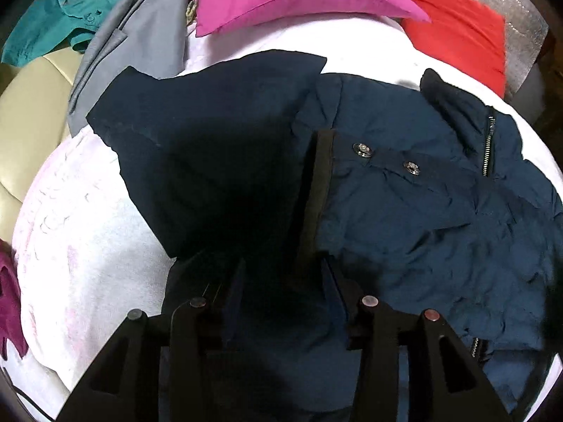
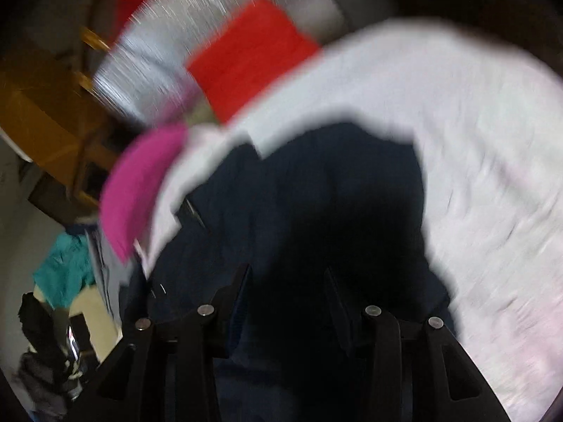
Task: Fold large clothes
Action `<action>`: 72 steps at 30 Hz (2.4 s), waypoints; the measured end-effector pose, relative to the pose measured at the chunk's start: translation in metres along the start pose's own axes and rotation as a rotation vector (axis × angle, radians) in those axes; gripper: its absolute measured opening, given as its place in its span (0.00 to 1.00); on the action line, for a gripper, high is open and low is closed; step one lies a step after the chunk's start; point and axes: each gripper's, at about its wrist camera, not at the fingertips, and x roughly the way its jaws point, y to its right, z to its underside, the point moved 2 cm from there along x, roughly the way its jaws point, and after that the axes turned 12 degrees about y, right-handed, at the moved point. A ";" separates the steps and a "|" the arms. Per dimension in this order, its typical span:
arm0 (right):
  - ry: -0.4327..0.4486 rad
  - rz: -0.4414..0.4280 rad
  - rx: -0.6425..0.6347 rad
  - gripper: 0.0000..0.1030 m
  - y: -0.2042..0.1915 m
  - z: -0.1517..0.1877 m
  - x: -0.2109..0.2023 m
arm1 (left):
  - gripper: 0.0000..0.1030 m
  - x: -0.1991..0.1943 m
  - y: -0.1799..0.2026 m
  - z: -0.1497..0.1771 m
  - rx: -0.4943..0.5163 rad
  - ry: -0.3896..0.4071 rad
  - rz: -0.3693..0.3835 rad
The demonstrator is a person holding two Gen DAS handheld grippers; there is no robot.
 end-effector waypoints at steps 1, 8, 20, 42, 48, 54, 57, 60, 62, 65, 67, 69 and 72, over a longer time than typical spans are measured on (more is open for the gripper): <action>-0.006 0.003 0.010 0.39 0.003 0.000 0.003 | 0.45 -0.004 -0.003 -0.002 -0.003 0.000 0.020; 0.136 -0.053 -0.002 0.66 -0.011 -0.009 -0.029 | 0.78 -0.059 -0.073 -0.035 -0.124 0.131 0.181; 0.209 -0.080 -0.050 0.67 -0.032 -0.008 -0.037 | 0.82 0.035 -0.210 -0.080 -0.637 0.021 0.234; 0.290 -0.027 -0.019 0.67 -0.016 -0.017 -0.050 | 0.11 0.024 -0.178 -0.122 -0.609 0.228 0.294; 0.301 -0.055 0.009 0.67 -0.013 -0.020 -0.061 | 0.10 -0.052 -0.089 -0.137 -0.364 0.333 0.353; 0.311 -0.095 0.071 0.67 -0.002 -0.024 -0.075 | 0.08 -0.082 -0.005 -0.102 -0.231 0.339 0.381; 0.304 -0.122 0.108 0.67 0.005 -0.026 -0.080 | 0.08 -0.079 0.019 -0.079 -0.218 0.316 0.381; 0.304 -0.132 0.116 0.67 0.008 -0.027 -0.084 | 0.08 -0.064 0.040 -0.056 -0.216 0.274 0.361; 0.303 -0.139 0.121 0.67 0.011 -0.028 -0.087 | 0.09 -0.052 0.046 -0.041 -0.238 0.247 0.367; 0.306 -0.142 0.134 0.67 0.016 -0.030 -0.092 | 0.17 -0.034 0.048 -0.026 -0.266 0.174 0.427; 0.305 -0.143 0.142 0.67 0.019 -0.032 -0.094 | 0.22 -0.019 0.044 -0.013 -0.330 0.067 0.502; 0.311 -0.140 0.157 0.67 0.022 -0.034 -0.094 | 0.28 -0.021 0.034 -0.010 -0.383 0.035 0.556; 0.311 -0.146 0.165 0.67 0.023 -0.034 -0.095 | 0.55 -0.035 0.022 -0.008 -0.410 0.013 0.615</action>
